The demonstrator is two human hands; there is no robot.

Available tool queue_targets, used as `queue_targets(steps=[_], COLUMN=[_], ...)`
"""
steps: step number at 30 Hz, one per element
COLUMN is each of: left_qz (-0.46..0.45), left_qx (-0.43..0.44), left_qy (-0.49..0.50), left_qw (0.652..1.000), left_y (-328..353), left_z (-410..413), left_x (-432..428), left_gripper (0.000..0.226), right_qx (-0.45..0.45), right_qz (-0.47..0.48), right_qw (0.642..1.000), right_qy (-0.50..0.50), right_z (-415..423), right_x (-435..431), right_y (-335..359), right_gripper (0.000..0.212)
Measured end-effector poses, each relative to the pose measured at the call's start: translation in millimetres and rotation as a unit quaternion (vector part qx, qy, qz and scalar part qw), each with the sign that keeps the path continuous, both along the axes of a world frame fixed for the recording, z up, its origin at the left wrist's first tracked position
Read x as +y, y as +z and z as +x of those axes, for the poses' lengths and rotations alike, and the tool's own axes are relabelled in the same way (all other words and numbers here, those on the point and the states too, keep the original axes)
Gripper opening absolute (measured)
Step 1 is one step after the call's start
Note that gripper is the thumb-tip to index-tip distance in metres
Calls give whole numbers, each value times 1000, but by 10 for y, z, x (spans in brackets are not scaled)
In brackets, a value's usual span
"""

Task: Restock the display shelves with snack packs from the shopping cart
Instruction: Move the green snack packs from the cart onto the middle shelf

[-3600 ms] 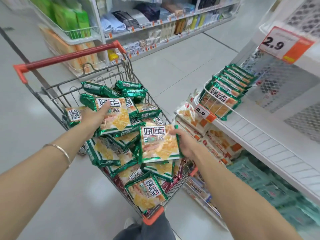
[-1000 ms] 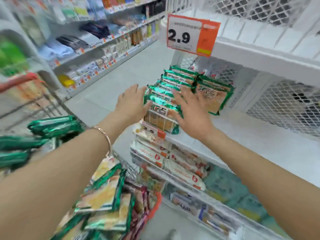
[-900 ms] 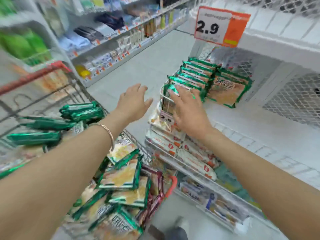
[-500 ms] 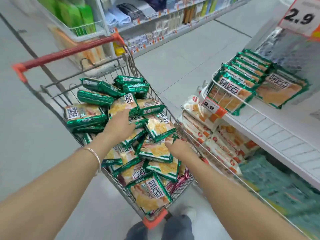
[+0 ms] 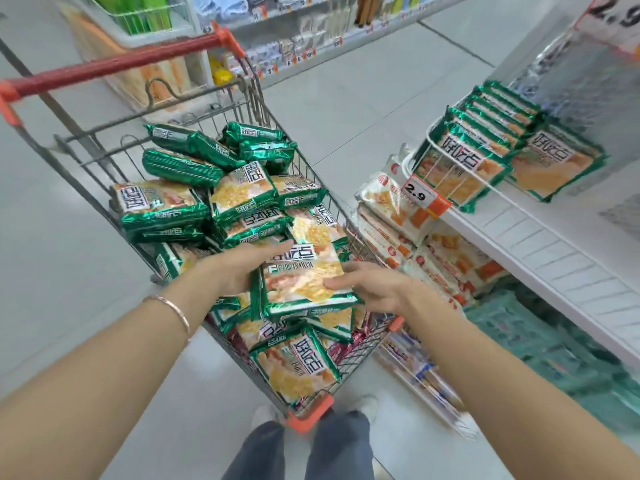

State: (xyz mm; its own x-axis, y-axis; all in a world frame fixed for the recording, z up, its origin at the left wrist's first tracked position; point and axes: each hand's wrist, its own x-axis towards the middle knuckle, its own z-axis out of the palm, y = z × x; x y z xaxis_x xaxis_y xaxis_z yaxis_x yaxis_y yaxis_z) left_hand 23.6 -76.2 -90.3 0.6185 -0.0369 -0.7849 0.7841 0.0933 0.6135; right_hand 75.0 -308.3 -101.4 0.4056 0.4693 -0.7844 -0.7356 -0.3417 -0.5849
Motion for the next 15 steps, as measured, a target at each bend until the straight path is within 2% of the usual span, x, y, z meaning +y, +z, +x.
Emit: queue_targets(steps=[2,4,7,8,10,13,15], left_qz=[9,61,114,144,182,169,163], left_qx=[-21,-48,-65,-65,-64,-64,-67], left_qy=[80,138,164,161,152,142,133], left_qw=[997,987,978,974,969,973,975], left_y=[29,25,27,24,50,81,108], left_z=[50,95,123,116,85,23,3], left_x=[93,247,427,450,449,424,413], left_gripper=[103,109,131,129,120,115,112], right_qx=[-13,-18,-49,-34,-7,-42,-14], right_qz=[45,25,-178,-207,-206,-213,-181], right_qw=[997,992,978,974,974,970,978], right_qy=[-59,-121,-93,-84,-88,-107,-106], right_z=[67,85,-38,-127,-303,-358,-299], right_x=[-28,-104,-154,-120,-3,13,-75], right_y=[69,-5,-411,-533,-756,-1038,-1055], right_gripper=[67,57,62,68,92,124,136])
